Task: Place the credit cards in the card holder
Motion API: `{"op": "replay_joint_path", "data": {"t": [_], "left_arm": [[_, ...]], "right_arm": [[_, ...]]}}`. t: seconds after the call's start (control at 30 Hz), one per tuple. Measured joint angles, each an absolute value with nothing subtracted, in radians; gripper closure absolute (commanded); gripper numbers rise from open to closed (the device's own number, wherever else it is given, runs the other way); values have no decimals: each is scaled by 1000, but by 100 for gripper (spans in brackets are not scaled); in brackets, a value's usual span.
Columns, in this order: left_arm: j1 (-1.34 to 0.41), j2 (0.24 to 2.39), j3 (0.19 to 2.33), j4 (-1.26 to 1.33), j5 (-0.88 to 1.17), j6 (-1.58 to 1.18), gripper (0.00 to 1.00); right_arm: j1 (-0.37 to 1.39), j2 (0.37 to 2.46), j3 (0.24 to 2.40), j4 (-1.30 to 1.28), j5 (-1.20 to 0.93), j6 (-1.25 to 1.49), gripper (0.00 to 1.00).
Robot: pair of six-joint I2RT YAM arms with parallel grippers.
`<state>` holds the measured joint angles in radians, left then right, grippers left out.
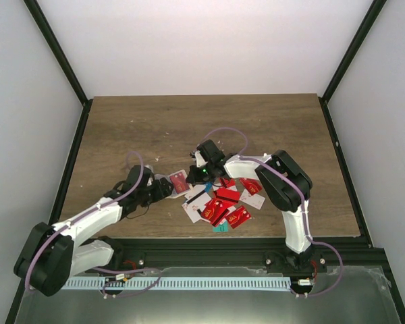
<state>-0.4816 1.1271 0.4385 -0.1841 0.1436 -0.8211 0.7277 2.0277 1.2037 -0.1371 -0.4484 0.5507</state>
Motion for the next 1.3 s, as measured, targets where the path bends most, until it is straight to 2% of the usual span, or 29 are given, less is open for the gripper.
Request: {"op": "replay_joint_path", "data": {"t": [0.8, 1.03, 1.3], "left_arm": [[-609, 1412, 698, -191, 143, -766, 21], [-613, 1482, 744, -213, 112, -733, 36], [-615, 1504, 746, -208, 75, -697, 54]], "right_arm": [[727, 2030, 1216, -157, -445, 543, 99], [715, 2030, 1216, -157, -454, 535, 99], [698, 2030, 1218, -176, -477, 515, 93]]}}
